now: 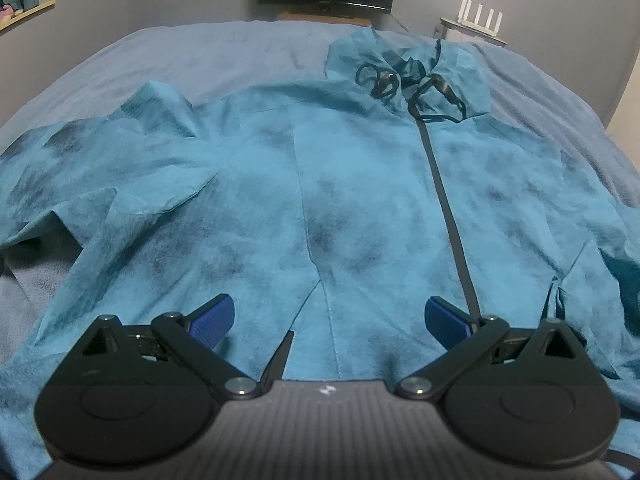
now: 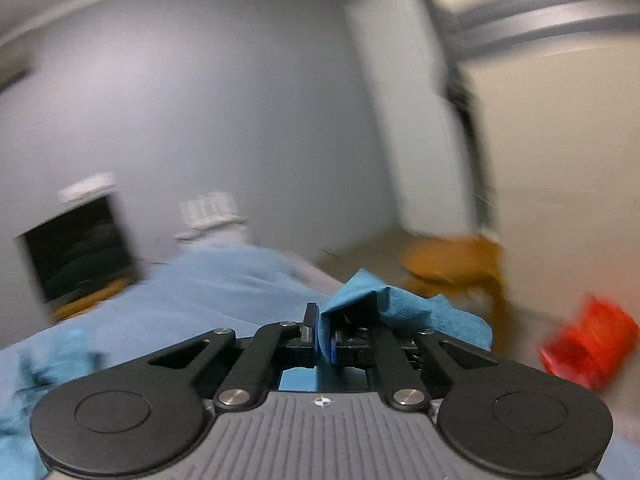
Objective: Fold large clothes
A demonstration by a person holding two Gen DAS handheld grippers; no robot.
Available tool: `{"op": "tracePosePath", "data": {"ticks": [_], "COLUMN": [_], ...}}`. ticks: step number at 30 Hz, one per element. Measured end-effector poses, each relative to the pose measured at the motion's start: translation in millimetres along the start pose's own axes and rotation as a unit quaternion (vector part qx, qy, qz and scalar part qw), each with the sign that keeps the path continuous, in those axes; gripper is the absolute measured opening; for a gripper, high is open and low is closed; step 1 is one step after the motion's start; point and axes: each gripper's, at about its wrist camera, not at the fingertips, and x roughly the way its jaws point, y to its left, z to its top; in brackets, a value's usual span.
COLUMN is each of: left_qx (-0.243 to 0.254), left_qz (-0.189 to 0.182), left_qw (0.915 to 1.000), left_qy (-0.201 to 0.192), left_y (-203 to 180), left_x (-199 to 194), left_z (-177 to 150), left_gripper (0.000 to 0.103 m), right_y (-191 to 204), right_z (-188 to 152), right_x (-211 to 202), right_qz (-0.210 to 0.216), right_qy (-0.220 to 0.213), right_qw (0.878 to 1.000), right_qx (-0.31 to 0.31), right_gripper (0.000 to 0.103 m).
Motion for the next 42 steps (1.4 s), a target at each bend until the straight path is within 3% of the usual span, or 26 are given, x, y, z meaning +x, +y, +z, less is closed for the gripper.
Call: {"op": "tracePosePath", "data": {"ticks": [4,8,13,16,19,20,21,23,27,31,33,36,39,42], "left_qx": [-0.01,-0.018,-0.026,-0.03,-0.033,-0.034,-0.034,-0.03,-0.014,0.023,0.062,0.13,0.208,0.256], "left_qz": [-0.006,-0.011,-0.013,-0.015,-0.016,-0.017,-0.017,-0.018,-0.039,-0.055,-0.059,-0.06,-0.043,0.004], "left_qw": [0.9999,0.9998,0.9996,0.9994,0.9993,0.9993,0.9993,0.9993,0.999,0.9982,0.9963,0.9896,0.9768,0.966], "left_qy": [-0.003,-0.004,-0.003,-0.002,0.002,0.004,0.006,0.013,0.018,0.008,0.005,0.016,0.029,0.035], "left_y": [3,7,11,13,15,15,15,12,2,-21,-41,-76,-107,-118], "left_x": [-1,-2,-1,0,2,2,3,6,7,10,16,31,47,64], "left_z": [0,0,-2,-3,-3,-3,-3,-3,4,18,21,19,6,-7], "left_gripper": [0.103,0.103,0.103,0.103,0.103,0.103,0.103,0.103,0.103,0.103,0.103,0.103,0.103,0.087], "right_y": [106,215,330,375,398,390,379,353,296,232,211,192,184,187], "right_z": [23,17,-39,-93,-139,-144,-144,-134,-99,-87,-88,-102,-115,-121], "right_x": [-9,-13,-23,-24,-37,-37,-40,-43,-16,5,18,33,44,41], "right_qz": [0.107,0.216,0.309,0.341,0.373,0.378,0.377,0.369,0.314,0.243,0.213,0.188,0.184,0.196], "right_qy": [-0.011,0.009,0.06,0.134,0.203,0.213,0.215,0.21,0.198,0.201,0.216,0.248,0.264,0.269], "right_qw": [0.992,0.97,0.933,0.907,0.876,0.871,0.871,0.879,0.913,0.942,0.949,0.95,0.946,0.942], "right_qx": [-0.065,-0.11,-0.172,-0.207,-0.229,-0.232,-0.231,-0.217,-0.171,-0.118,-0.086,-0.032,-0.023,-0.037], "right_gripper": [0.006,0.006,0.006,0.01,0.034,0.05,0.06,0.066,0.086,0.087,0.087,0.087,0.087,0.087]}}
